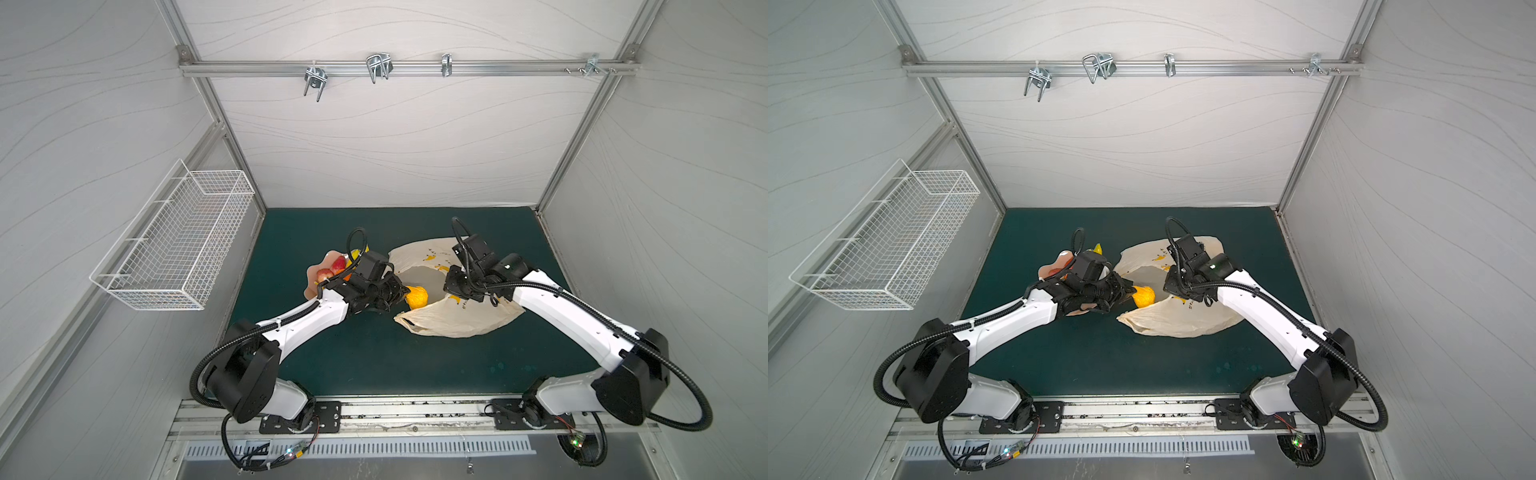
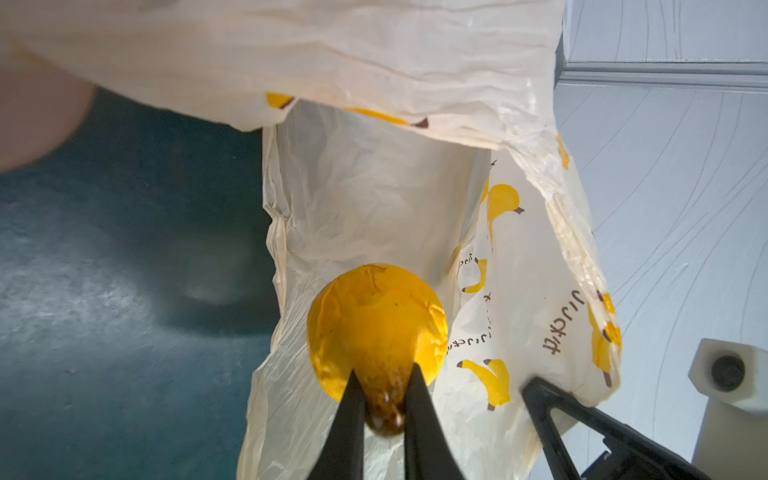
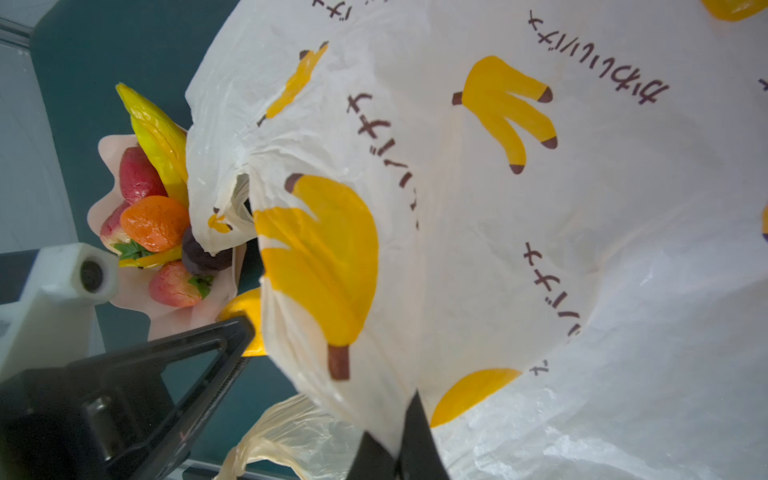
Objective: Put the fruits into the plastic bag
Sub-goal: 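Lower the lemon into the bag with the left gripper while right lifts the bag edge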
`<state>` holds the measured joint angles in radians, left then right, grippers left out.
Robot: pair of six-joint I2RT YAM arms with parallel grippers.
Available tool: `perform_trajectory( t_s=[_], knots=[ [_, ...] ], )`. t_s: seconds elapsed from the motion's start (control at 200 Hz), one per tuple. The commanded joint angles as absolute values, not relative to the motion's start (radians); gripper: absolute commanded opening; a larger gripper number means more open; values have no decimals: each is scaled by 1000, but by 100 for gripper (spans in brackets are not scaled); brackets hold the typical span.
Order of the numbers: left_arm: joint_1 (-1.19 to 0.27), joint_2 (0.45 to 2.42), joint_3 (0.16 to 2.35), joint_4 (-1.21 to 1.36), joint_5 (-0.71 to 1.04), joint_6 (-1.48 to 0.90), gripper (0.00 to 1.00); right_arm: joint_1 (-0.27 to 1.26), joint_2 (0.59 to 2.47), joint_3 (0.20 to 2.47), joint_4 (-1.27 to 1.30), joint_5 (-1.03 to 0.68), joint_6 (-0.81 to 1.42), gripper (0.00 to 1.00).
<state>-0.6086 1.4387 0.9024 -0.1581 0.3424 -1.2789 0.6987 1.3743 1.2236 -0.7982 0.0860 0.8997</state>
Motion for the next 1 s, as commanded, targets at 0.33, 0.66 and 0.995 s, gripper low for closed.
perform_trajectory(
  t_s=[0.33,0.66,0.995],
  knots=[
    [-637,1582,1004,-15,328,-1348,0,683,1335,1161,-698,2,1007,0],
    [-649,1699,1067,49,409,-1376,0,575,1262,1087,-631,-105,999,0],
    [-653,1781,1124,44,448,-1270,0,431,1217,989,-463,-393,1123,0]
  ],
)
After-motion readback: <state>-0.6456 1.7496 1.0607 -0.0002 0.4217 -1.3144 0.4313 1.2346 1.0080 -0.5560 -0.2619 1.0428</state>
